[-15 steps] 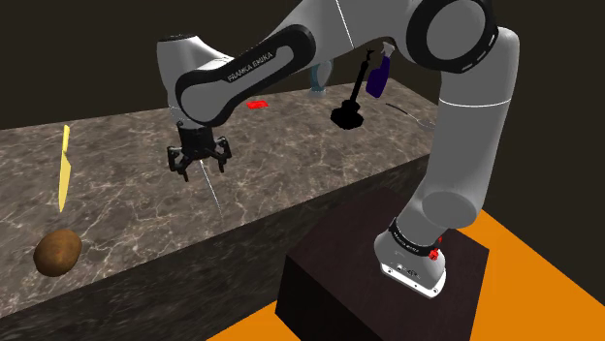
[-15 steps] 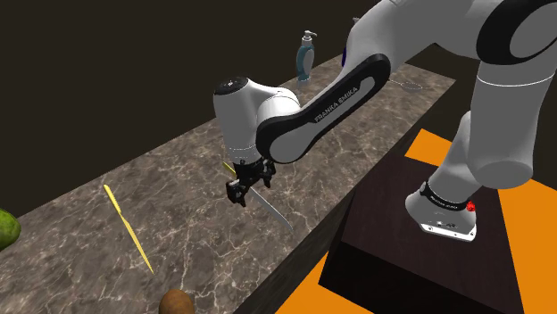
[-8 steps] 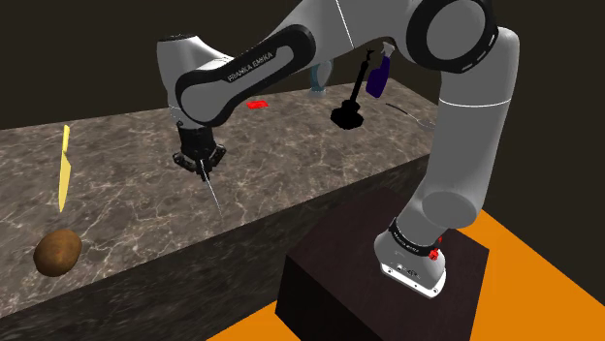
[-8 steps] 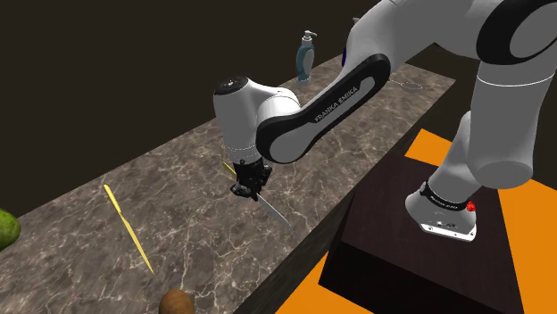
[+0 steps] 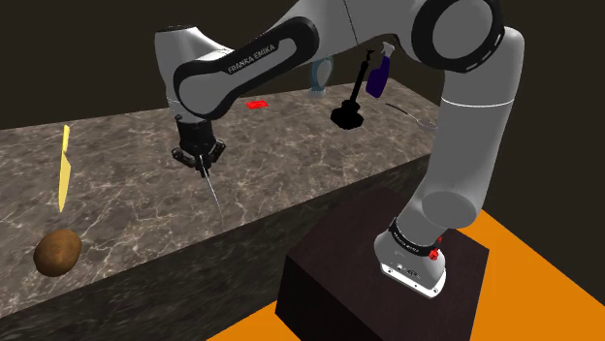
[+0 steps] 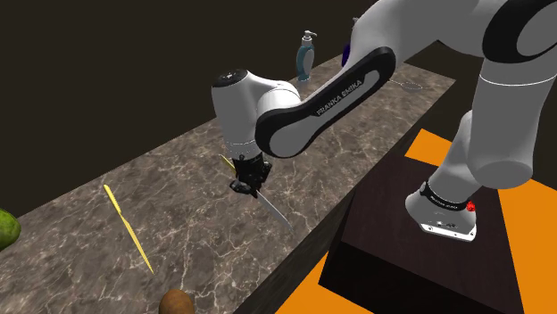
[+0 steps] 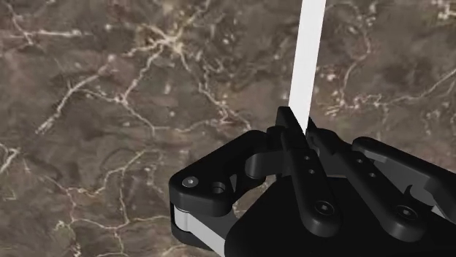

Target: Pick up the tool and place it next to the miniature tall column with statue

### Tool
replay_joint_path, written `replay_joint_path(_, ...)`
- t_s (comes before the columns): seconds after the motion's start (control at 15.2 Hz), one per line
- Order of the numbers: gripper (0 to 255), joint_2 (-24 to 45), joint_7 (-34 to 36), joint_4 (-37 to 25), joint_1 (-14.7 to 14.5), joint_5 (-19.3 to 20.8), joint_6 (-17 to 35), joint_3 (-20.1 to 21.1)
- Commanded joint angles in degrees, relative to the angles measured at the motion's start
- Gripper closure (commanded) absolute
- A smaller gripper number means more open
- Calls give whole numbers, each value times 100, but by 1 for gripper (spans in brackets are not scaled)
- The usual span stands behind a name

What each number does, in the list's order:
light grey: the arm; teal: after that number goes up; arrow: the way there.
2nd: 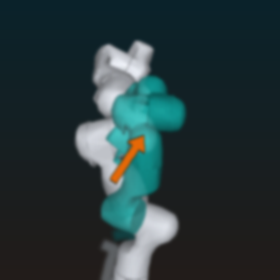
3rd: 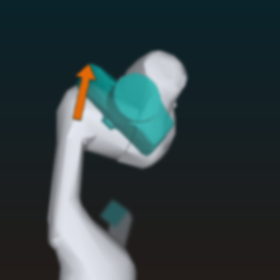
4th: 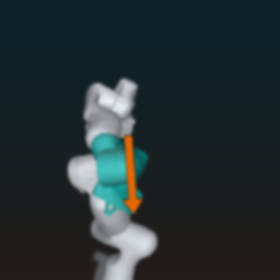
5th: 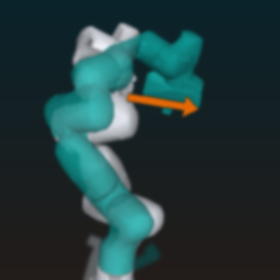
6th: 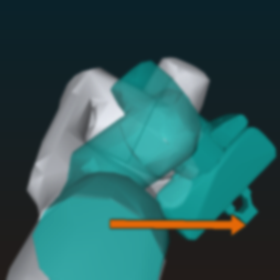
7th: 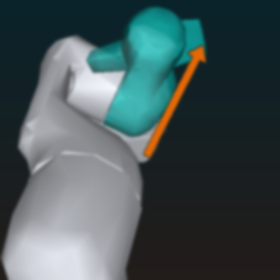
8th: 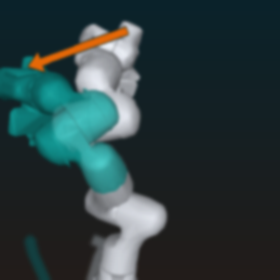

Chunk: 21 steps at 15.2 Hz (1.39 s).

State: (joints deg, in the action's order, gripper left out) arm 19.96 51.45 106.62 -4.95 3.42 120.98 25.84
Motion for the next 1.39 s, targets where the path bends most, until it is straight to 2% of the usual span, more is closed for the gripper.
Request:
replay_joint_path(0.0, 255, -68, -12, -72, 11, -33, -136, 16)
replay_joint_path(1.32, 255, -584, -74, -982, 76, -274, -1515, 109)
